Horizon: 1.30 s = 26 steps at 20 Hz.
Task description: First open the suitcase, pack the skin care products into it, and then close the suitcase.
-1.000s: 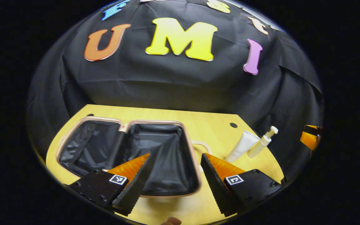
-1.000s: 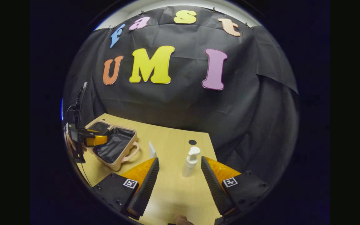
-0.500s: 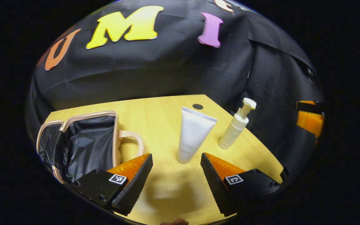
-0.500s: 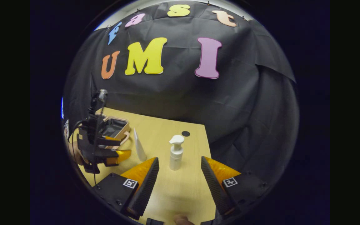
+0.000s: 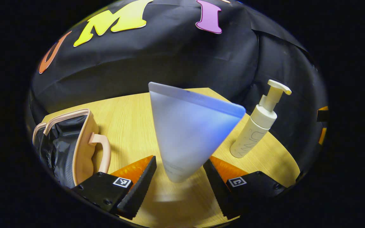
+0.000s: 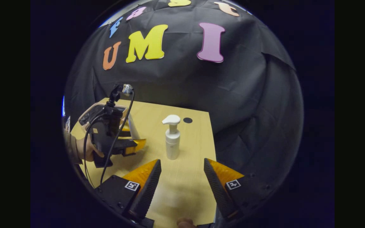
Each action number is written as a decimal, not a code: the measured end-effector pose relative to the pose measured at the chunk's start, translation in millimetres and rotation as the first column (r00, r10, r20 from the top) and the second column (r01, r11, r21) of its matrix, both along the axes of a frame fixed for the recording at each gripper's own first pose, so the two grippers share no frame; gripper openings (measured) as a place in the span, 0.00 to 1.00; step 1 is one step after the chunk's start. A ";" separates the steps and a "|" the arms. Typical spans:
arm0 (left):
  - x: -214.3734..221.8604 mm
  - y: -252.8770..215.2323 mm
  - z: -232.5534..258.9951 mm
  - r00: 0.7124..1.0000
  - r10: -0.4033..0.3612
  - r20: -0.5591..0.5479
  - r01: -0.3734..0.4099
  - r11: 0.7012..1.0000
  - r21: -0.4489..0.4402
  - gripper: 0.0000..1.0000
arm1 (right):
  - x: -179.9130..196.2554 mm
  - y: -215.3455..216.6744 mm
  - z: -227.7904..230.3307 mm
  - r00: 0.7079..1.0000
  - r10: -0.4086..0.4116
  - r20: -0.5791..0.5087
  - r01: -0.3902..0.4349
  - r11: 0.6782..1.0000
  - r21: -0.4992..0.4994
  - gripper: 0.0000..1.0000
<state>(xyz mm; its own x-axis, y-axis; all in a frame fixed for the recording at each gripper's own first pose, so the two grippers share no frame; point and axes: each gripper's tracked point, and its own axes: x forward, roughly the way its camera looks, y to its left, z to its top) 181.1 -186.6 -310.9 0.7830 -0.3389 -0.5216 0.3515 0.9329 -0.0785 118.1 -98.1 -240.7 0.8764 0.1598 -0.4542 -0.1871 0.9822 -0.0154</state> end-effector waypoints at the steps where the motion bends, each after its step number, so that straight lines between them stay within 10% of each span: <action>1: 1.1 -1.4 -3.1 1.000 -0.003 -0.004 0.003 1.000 0.006 0.87 | 3.9 -0.1 -5.4 1.000 0.003 -0.005 -0.003 1.000 -0.003 0.80; 6: -0.1 1.5 -8.7 0.999 -0.010 -0.040 0.011 1.000 0.030 0.52 | 25.7 16.9 -11.7 0.999 0.032 0.002 -0.032 0.999 0.000 0.80; 26: -168.5 128.0 100.9 0.978 0.189 -0.092 -0.193 0.981 -0.031 0.53 | 142.0 50.2 -76.3 0.996 -0.089 -0.015 0.089 0.996 0.001 0.80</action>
